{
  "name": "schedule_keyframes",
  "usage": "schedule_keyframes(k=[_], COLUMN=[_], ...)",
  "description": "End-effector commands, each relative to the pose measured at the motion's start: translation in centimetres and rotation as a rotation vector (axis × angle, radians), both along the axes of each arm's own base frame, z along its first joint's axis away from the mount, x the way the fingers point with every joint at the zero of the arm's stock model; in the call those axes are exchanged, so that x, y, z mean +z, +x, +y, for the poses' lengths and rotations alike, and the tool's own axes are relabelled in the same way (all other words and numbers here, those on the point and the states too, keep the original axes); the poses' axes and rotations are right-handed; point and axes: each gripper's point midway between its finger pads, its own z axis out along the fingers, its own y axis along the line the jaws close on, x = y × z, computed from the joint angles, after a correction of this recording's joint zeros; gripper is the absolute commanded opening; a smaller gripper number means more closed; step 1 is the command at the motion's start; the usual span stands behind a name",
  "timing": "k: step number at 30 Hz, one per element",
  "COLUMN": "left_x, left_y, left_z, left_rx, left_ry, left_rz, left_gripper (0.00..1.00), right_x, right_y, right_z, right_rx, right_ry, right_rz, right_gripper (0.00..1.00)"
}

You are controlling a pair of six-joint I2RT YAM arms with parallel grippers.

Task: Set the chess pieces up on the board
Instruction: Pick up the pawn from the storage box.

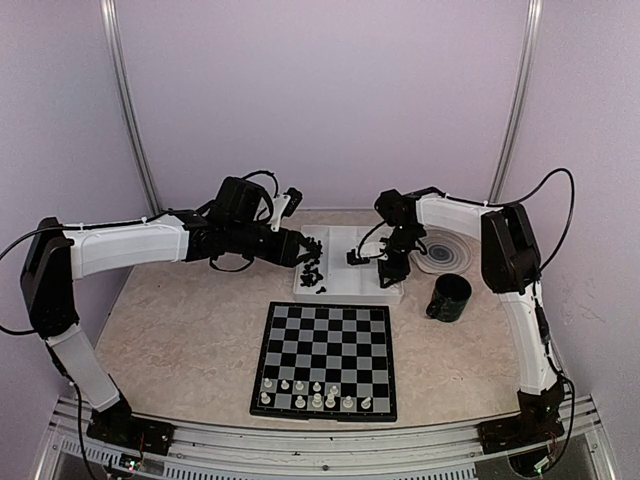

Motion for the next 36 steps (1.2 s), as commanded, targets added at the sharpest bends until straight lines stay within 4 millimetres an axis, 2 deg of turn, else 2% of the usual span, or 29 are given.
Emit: schedule_keyframes(k=[1, 11, 18, 23, 31, 36], left_x=[1.1, 1.0, 1.1, 1.1, 1.2, 1.0], left_y=[-0.1, -0.3, -0.5, -0.6, -0.8, -0.8], left_z=[-0.4, -0.6, -0.7, -0.9, -1.0, -1.1], left_rx=[-0.015, -0.022, -0.028, -0.032, -0.036, -0.035], left_ry=[-0.019, -0.013, -0.011, -0.009, -0.004, -0.008], left_rz=[-0.022, -0.02, -0.021, -0.022, -0.025, -0.025], left_gripper=[0.53, 0.54, 0.54, 0.54, 0.54, 0.54], right_x=[0.1, -0.2, -0.8, -0.9, 0.5, 2.9], right_y=[1.0, 2.4, 1.8, 1.2, 0.7, 0.6], right_z=[0.2, -0.6, -1.2, -1.4, -0.3, 0.6], right_rx=[-0.1, -0.186, -0.199, -0.201, -0.192, -0.207], right_ry=[0.066, 0.06, 0.031, 0.027, 0.097, 0.203], right_rz=[0.015, 0.024, 0.063, 0.096, 0.113, 0.107], right_gripper=[0.51, 0.43, 0.35, 0.26, 0.17, 0.16])
